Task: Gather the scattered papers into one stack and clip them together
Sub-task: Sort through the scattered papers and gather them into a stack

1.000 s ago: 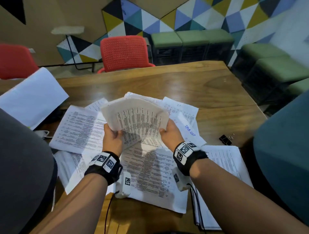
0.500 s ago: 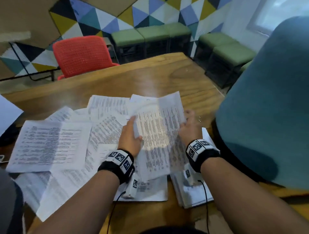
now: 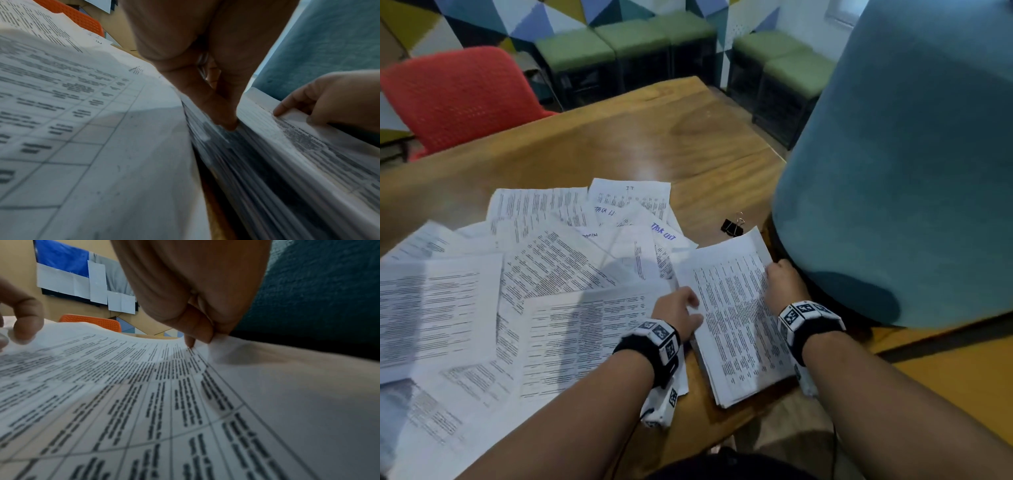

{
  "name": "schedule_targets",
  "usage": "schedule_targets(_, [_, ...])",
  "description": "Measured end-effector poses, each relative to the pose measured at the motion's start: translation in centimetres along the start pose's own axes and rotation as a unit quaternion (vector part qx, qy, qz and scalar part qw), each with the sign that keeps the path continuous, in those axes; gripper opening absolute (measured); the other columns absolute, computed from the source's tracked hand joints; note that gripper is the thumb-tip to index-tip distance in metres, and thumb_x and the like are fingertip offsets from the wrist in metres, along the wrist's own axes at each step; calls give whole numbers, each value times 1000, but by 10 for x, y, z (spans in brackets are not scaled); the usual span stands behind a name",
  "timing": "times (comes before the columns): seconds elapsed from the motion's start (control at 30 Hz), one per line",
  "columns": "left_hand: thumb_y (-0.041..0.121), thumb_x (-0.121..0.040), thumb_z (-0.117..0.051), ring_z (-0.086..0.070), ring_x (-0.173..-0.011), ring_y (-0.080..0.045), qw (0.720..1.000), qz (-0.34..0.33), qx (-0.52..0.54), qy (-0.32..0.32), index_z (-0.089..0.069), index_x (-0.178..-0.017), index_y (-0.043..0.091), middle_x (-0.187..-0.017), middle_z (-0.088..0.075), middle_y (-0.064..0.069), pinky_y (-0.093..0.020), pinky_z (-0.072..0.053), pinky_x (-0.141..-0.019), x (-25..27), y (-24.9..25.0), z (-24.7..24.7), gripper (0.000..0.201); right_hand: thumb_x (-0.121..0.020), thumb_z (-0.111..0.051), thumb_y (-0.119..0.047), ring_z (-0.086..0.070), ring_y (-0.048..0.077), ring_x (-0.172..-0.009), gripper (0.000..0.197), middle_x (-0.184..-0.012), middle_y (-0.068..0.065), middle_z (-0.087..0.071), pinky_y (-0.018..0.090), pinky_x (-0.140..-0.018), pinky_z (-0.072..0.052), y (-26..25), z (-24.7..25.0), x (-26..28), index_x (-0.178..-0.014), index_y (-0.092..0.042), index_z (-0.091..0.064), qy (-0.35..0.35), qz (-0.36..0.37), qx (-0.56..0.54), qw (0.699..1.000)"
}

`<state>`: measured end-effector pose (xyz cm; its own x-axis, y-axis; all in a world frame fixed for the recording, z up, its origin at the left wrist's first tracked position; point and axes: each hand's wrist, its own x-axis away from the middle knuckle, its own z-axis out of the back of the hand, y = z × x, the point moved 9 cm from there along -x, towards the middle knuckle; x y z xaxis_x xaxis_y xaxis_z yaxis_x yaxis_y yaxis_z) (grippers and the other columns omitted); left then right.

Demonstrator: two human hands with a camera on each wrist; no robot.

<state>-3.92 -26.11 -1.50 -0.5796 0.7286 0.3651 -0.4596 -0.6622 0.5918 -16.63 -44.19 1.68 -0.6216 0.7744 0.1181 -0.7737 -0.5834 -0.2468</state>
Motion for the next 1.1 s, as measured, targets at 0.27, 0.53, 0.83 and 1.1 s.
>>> schedule_targets(0.27, [19, -89, -63, -63, -47, -27, 995, 56, 81, 13, -48, -91, 13, -71, -66, -8, -32, -55, -46, -8, -10, -20, 16, -79, -64, -2, -48, 36, -109, 19, -129, 19, -47, 38, -96, -44, 1, -9, -4, -97, 5, -63, -6, 20, 39, 999])
schedule_targets(0.53, [42, -92, -54, -59, -85, -22, 991, 93, -40, 89, -54, -106, 19, -98, -53, 0, -32, -47, -74, -2, -48, 27, 27, -86, -57, -12, -44, 30, -116, 31, -123, 11, -48, 40, -97, -45, -52, -22, 1, -117, -6, -61, -62, 89, 16, 994])
schedule_targets(0.83, [24, -85, -59, -38, -124, -31, 939, 276, -33, 203, -42, -132, 25, -139, -35, -9, -47, -43, -99, 60, -163, 94, 50, -84, -56, -4, -58, 35, -97, 24, -101, 12, -60, 42, -79, -52, -187, -61, 15, -100, -11, -72, -123, 293, -16, 948])
schedule_targets(1.1, [42, -66, -82, -48, -120, -32, 888, 432, -18, 155, -28, -142, 22, -133, -37, -12, -37, -46, -96, 136, -253, 92, 95, -82, -54, -4, -38, 28, -132, 67, -147, 5, -35, 45, -105, -39, -264, -103, 31, -144, -16, -34, -215, 342, 36, 914])
